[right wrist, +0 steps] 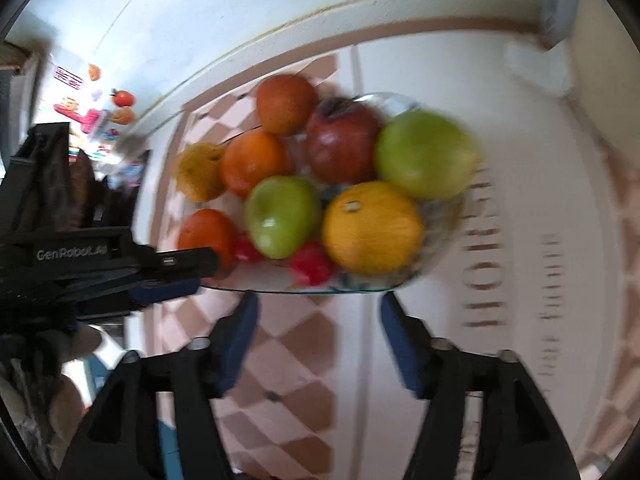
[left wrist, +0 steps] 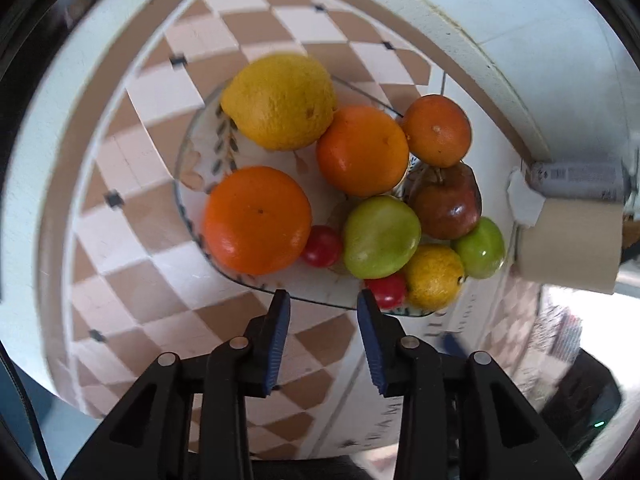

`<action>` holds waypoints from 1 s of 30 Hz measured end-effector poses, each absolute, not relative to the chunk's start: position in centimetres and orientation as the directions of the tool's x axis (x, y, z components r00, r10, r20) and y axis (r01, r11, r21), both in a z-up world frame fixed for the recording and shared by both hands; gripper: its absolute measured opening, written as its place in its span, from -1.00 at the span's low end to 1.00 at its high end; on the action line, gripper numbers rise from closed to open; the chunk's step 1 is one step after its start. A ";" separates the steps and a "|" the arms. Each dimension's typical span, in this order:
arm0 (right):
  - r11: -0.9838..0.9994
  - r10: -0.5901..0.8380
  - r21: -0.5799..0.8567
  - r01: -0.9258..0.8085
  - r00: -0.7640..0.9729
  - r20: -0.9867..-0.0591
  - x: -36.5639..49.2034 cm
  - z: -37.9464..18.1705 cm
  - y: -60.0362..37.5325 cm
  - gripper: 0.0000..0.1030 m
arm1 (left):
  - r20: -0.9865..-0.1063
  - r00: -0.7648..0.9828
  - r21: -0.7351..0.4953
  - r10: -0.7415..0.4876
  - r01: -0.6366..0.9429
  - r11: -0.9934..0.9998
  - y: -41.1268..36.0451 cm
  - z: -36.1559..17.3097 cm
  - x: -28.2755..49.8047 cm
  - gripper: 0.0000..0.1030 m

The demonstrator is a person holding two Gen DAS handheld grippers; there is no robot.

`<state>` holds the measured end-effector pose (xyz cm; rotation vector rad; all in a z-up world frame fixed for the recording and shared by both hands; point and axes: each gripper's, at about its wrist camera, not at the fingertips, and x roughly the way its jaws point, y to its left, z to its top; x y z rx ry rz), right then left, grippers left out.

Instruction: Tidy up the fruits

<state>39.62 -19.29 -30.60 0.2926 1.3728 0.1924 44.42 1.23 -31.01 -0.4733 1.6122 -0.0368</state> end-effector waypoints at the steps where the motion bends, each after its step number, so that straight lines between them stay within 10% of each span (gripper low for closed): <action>1: 0.957 0.275 0.287 0.034 0.195 -0.941 39.5 -30.1 -19.5 0.68 | -0.959 -0.010 -0.272 -0.283 -0.250 0.929 1.1 -30.4 44.1 -0.17; 9: 0.987 0.150 0.161 0.027 0.232 -0.961 39.7 -27.3 -21.6 0.83 | -0.995 0.103 -0.024 -0.012 -0.114 0.993 0.6 -27.1 41.3 0.86; 30: 0.996 0.059 0.082 0.030 0.451 -0.891 29.0 -15.7 -19.1 0.90 | -0.923 0.382 0.014 0.033 -0.053 0.998 1.2 -16.9 31.7 0.90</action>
